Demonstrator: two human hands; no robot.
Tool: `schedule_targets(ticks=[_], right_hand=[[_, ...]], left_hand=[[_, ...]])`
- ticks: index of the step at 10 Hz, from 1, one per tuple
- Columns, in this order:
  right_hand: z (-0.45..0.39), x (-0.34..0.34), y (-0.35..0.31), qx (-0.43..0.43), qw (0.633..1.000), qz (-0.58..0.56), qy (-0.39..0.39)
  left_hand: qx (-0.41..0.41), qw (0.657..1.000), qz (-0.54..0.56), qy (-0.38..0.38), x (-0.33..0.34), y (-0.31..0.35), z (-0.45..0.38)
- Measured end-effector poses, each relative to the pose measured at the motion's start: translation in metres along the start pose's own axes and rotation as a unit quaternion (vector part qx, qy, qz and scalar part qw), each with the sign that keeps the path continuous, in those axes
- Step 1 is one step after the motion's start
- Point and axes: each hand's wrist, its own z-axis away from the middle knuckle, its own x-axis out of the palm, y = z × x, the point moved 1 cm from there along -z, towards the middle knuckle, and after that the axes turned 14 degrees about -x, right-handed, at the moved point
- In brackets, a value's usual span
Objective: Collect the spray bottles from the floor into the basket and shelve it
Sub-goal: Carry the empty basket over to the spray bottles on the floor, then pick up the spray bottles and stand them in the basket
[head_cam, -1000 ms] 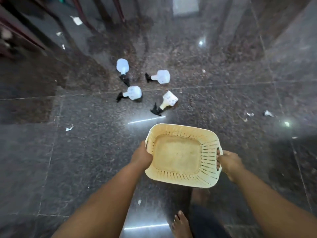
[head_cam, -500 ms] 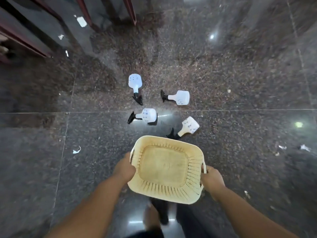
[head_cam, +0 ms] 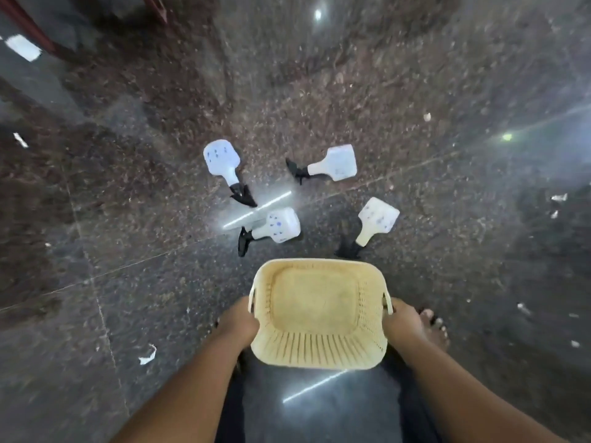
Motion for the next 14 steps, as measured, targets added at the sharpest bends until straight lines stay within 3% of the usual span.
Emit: schedule_targets(ticks=[2, 4, 6, 7, 8, 10, 11, 12, 14], right_hand=[[-0.048, 0.081, 0.005, 0.001, 0.998, -0.011, 0.054], [-0.062, 0.101, 0.003, 0.008, 0.999, 0.015, 0.049], [-0.073, 0.087, 0.001, -0.01, 0.998, 0.048, 0.033], [-0.079, 0.064, -0.013, -0.048, 0.991, 0.107, 0.062], [-0.097, 0.043, -0.029, -0.126, 0.969, 0.196, 0.084], [-0.156, 0.032, -0.046, -0.186, 0.926, 0.325, 0.034], [-0.184, 0.04, -0.046, -0.186, 0.895, 0.406, -0.011], [-0.206, 0.051, -0.04, -0.171, 0.879, 0.442, -0.052], [-0.227, 0.067, -0.022, -0.169, 0.86, 0.481, -0.034]], left_hand=[[0.038, 0.996, -0.08, -0.005, -0.053, 0.008, -0.02], [0.039, 0.994, -0.09, -0.043, -0.054, -0.004, -0.058], [0.051, 0.995, -0.059, -0.06, -0.049, 0.0, -0.071], [0.039, 0.998, 0.034, -0.046, -0.057, 0.01, -0.089], [0.018, 0.996, 0.09, -0.017, -0.067, 0.024, -0.108], [0.046, 0.994, 0.091, 0.051, -0.073, 0.069, -0.142], [0.067, 0.99, 0.026, 0.119, -0.066, 0.08, -0.17], [0.139, 0.974, -0.119, 0.131, -0.078, 0.092, -0.162], [0.182, 0.927, -0.285, 0.162, -0.072, 0.108, -0.184]])
